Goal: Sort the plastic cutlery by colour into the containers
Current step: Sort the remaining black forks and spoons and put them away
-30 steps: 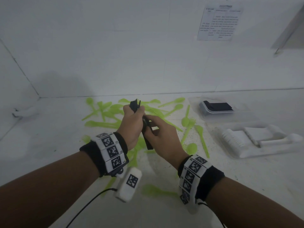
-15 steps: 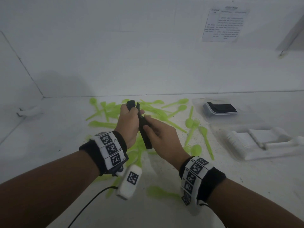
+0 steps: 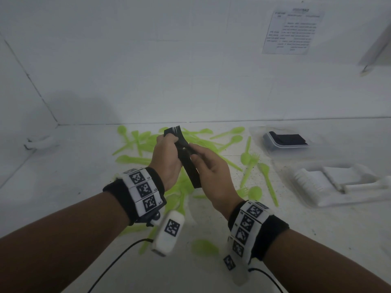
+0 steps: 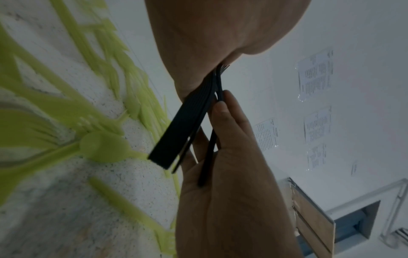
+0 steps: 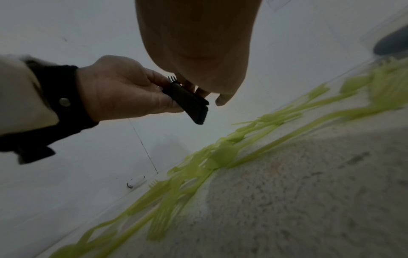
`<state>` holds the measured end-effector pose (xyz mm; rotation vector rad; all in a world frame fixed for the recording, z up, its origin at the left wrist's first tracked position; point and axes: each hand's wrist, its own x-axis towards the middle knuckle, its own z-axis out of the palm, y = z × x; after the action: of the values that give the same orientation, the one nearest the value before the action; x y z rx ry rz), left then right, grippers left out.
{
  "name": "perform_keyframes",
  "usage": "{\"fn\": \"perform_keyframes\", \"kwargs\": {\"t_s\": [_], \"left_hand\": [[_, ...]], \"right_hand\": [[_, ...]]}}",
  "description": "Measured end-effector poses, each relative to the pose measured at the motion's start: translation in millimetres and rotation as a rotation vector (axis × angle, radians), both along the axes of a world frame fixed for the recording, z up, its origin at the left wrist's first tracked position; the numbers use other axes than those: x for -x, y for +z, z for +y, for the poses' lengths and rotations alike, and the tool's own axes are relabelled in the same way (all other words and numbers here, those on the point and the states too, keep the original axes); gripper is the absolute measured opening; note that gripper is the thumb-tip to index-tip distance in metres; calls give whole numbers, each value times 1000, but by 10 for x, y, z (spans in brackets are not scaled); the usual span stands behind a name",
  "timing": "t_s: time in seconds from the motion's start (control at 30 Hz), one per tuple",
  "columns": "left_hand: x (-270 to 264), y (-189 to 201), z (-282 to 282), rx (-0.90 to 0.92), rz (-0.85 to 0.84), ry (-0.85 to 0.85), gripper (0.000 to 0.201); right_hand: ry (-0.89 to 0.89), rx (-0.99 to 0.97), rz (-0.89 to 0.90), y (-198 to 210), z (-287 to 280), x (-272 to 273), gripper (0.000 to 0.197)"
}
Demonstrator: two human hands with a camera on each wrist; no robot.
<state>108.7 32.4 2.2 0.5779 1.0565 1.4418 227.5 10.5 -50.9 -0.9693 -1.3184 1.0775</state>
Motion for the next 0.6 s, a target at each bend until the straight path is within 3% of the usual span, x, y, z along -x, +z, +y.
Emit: {"fn": "perform_keyframes", "kwargs": {"t_s": [0.2,0.3,0.43,0.53,0.6], "left_hand": [[25,0,31,24,52,-105,46],[10,-30,3,-6,185,-37,15],[31,-22,-47,-62,107,6,6],[19,25,-54,-105,84,22,9],[3,59,-71,-120,107,7,15]], "right_hand": [[30,-26,-73,14,-32,15,35],[50,-9,-143,13,-6,28,34],[5,85,-140,61,-16,47,13],[252,398,-78,132,-48,41,38],[422,489,-75,178,-61,25,50]]}}
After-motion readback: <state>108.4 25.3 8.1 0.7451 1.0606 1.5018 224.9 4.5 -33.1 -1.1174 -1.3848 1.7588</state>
